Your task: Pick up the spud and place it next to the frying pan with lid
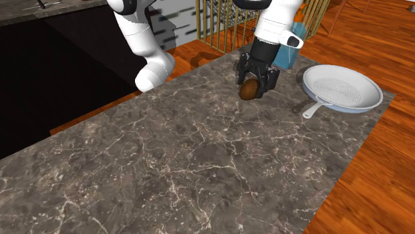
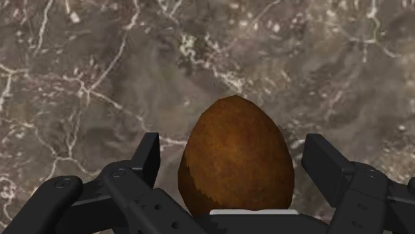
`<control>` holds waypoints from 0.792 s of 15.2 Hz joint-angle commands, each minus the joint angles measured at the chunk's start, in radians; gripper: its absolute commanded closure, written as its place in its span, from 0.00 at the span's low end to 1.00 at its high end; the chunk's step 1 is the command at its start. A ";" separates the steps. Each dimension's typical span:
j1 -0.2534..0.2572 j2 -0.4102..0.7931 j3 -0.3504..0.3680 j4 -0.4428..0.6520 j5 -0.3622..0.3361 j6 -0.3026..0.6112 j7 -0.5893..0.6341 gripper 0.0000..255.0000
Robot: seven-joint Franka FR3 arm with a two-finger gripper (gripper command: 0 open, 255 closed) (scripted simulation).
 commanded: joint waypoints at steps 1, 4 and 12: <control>0.000 0.000 0.000 0.001 0.000 -0.002 0.000 0.00; 0.009 0.031 0.016 0.129 0.008 -0.101 -0.006 0.00; 0.011 0.041 0.020 0.165 0.009 -0.128 -0.007 0.00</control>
